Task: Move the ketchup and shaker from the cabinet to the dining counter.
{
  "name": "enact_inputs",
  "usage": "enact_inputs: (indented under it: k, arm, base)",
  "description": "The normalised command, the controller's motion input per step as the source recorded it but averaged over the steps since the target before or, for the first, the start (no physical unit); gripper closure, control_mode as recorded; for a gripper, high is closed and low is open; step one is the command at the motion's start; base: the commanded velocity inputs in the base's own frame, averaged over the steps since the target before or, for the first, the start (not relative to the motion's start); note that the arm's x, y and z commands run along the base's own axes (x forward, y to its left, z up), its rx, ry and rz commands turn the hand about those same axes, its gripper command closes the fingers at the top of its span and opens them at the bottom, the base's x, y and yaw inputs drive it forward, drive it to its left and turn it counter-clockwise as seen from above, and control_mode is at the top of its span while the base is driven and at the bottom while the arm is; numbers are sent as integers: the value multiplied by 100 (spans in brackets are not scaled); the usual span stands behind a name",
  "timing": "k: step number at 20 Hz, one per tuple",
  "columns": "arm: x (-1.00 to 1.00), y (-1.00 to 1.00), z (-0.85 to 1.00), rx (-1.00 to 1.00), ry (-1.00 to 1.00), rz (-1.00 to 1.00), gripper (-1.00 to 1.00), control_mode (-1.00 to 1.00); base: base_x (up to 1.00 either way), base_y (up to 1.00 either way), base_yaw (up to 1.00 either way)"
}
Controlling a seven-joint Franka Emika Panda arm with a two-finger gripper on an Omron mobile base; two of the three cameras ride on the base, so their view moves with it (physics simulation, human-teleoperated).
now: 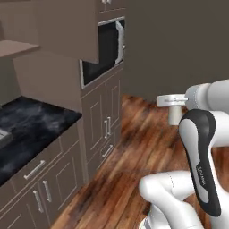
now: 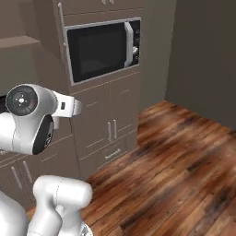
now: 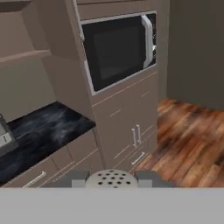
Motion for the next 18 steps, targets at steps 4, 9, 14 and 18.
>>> enact_inputs:
  k: [4,9,14,18]
  arm:
    - [0,0,0,0,0,0,100,100]
    - [0,0,0,0,0,0,100,100]
    - [0,0,0,0,0,0,100,100]
    - [0,0,0,0,0,0,100,100]
  base:
    - [0,-25,-92]
    - [0,-32,-89]
    - [0,-35,-88]
    - [0,-30,-87]
